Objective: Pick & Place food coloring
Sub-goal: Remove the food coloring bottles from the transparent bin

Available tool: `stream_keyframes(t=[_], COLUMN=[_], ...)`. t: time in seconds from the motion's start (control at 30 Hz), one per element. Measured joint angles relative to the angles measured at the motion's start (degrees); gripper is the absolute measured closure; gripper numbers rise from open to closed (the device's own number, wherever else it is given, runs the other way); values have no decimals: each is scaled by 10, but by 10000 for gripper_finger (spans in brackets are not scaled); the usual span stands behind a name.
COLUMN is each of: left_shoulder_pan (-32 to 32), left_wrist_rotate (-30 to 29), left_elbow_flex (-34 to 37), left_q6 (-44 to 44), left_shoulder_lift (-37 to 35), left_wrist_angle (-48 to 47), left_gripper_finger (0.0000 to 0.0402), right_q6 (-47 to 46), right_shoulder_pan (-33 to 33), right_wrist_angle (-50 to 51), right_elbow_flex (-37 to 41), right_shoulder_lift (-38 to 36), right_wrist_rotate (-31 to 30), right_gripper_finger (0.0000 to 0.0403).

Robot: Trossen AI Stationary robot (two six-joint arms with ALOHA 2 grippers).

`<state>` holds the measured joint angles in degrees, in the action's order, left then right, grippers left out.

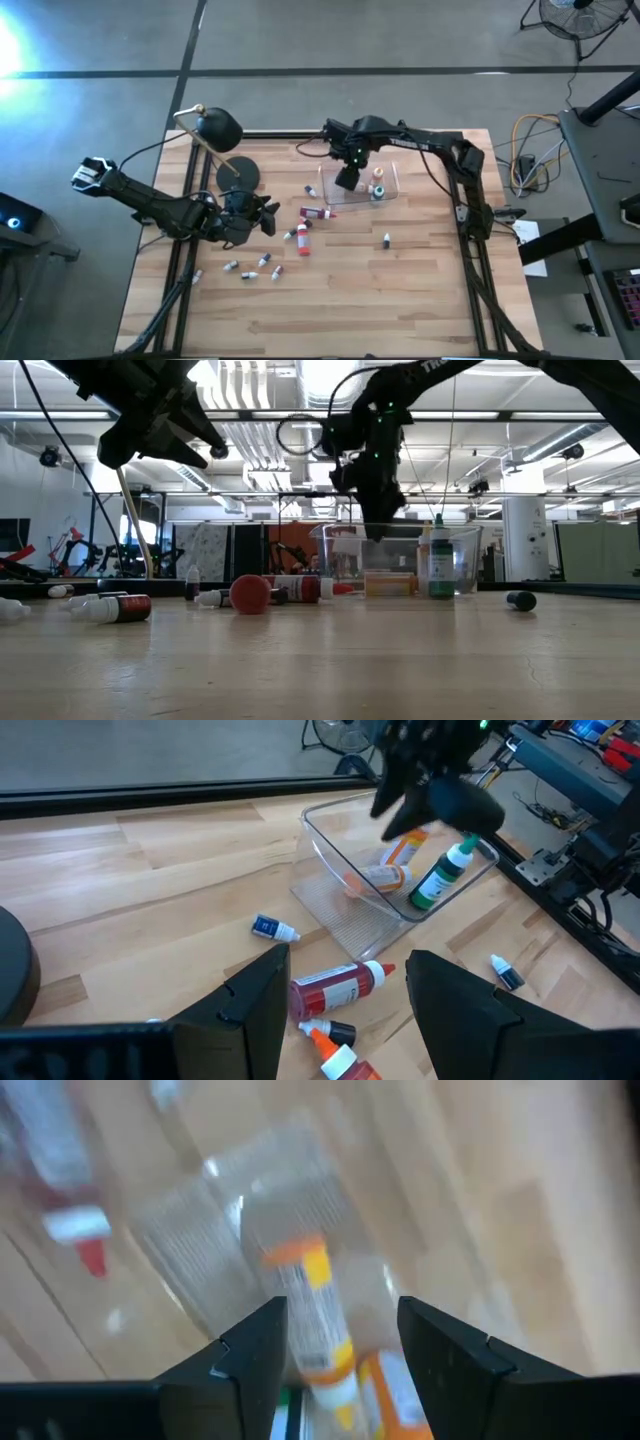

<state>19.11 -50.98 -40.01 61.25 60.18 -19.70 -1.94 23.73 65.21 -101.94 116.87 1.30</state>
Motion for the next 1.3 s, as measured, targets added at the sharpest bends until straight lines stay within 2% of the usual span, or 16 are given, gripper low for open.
stream_keyframes(t=[0.1,0.23,0.7,0.8,0.9,1.03,1.13,1.3], left_shoulder_pan=[0,0,1,1,1,1,1,1], left_wrist_rotate=[0,0,4,4,4,3,3,3], left_elbow_flex=[0,0,0,0,0,0,4,11], left_q6=[1,2,7,7,3,3,3,13], left_shoulder_lift=[0,0,0,0,0,0,0,0], left_wrist_angle=[0,0,-1,-1,-1,-1,-1,-2], left_gripper_finger=[227,227,227,227,227,227,227,227], right_q6=[43,192,282,277,246,178,151,92], right_shoulder_pan=[-11,-19,22,22,24,30,30,32], right_wrist_angle=[-29,-65,-121,-121,-124,-147,-178,-226], right_elbow_flex=[-10,-4,10,11,11,11,11,2], right_shoulder_lift=[-18,-24,41,52,57,57,51,39], right_wrist_rotate=[-37,-131,-117,-109,-64,-8,-8,17], right_gripper_finger=[224,225,223,231,255,320,377,393])
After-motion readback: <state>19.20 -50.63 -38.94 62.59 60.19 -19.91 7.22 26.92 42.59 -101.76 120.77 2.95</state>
